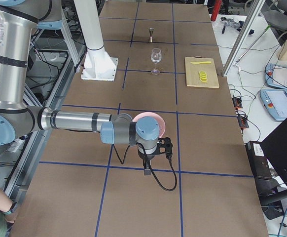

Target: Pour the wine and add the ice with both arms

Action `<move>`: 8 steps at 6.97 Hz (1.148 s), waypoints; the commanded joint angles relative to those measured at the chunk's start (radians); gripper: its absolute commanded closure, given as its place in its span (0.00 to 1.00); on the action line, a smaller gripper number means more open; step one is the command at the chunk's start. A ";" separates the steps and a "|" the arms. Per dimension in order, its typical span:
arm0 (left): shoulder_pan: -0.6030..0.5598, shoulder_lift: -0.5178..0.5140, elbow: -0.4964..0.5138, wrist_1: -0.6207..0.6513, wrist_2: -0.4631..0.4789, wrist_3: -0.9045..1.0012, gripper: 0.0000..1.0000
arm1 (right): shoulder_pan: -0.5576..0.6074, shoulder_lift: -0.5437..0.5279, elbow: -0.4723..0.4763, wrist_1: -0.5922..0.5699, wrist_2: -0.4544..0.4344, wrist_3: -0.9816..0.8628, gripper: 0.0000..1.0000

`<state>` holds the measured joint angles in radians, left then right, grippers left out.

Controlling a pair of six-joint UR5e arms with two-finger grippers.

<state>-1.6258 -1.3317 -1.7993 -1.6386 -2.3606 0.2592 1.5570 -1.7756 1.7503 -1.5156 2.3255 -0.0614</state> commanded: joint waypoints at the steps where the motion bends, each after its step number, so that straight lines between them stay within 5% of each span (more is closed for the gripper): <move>1: 0.000 0.000 -0.005 -0.003 0.001 0.002 0.00 | 0.000 -0.001 0.000 0.002 0.000 0.000 0.00; 5: 0.003 -0.001 -0.002 -0.047 0.003 0.000 0.00 | 0.000 0.011 0.023 0.005 0.000 0.009 0.00; 8: 0.003 0.000 0.006 -0.247 0.001 -0.002 0.00 | 0.000 0.021 0.048 0.196 0.018 0.017 0.00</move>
<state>-1.6230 -1.3321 -1.7993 -1.7869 -2.3591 0.2589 1.5570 -1.7574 1.8017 -1.4033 2.3356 -0.0476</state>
